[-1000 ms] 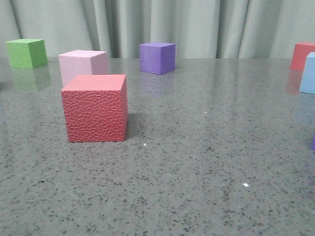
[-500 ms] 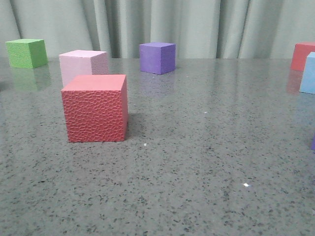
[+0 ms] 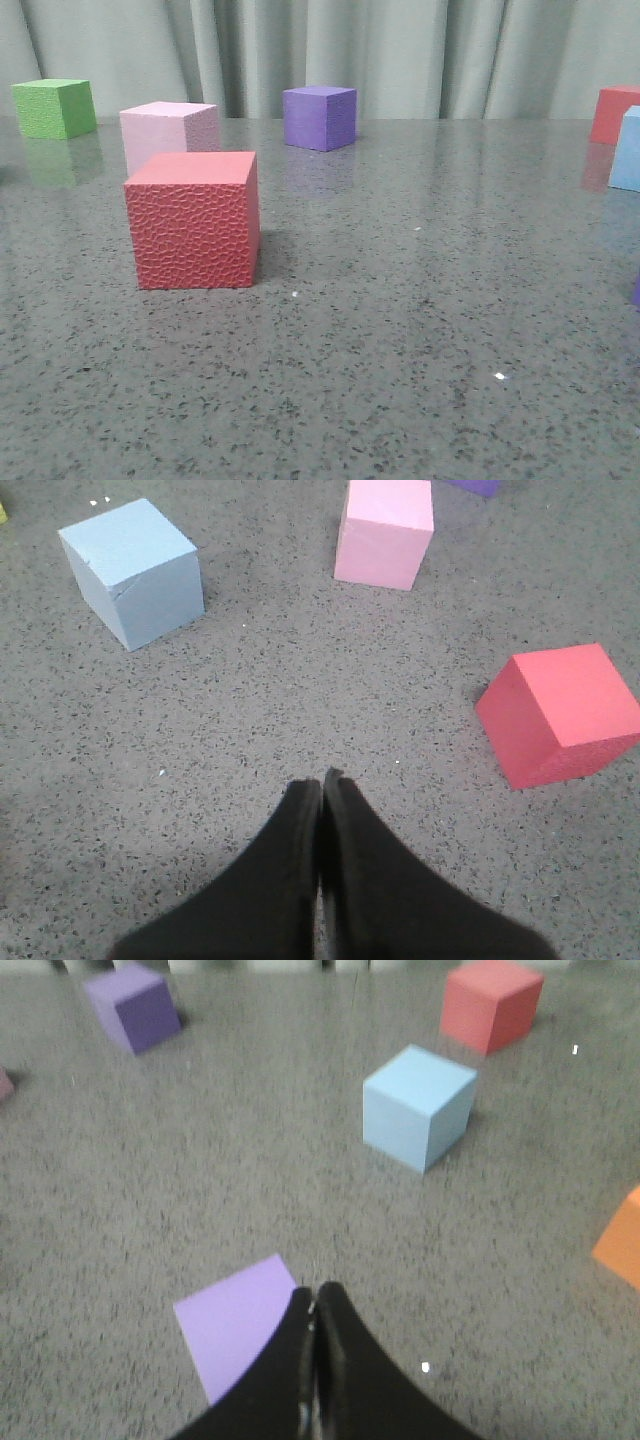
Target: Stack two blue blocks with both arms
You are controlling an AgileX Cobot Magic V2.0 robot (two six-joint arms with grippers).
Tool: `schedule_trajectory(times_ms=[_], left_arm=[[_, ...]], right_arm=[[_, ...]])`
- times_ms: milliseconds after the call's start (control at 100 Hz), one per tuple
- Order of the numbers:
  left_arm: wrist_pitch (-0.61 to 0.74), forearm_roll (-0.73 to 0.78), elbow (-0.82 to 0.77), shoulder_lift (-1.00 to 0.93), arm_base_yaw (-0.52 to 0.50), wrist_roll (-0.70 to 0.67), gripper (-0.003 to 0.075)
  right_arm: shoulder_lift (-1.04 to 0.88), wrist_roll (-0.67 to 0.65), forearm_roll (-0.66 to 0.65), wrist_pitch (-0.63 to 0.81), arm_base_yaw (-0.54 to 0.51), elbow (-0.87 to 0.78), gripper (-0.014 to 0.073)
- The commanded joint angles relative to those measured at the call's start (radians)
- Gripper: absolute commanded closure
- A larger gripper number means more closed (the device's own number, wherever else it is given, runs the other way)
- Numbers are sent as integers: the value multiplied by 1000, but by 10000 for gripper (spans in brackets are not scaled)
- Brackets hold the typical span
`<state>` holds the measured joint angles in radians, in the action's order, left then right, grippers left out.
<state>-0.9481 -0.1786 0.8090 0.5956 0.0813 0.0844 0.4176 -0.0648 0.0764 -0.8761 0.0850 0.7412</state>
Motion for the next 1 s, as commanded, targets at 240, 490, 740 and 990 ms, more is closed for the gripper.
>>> schedule_trajectory(times_ms=[240,490,740,990], left_arm=[[38,-60,58,81,-3,-10,739],[44,-60,58,81,-3,-10,739],[42,-60,58,81,-3,0,706],[39,-60,58,81,-1,0,219]], right_arm=[[59,8,9,-27,-4,74,662],[59,8,10,-28,-4,74,662],[59,8,10,-19,-4,74,592],[59,8,10,-15,-4,74,80]])
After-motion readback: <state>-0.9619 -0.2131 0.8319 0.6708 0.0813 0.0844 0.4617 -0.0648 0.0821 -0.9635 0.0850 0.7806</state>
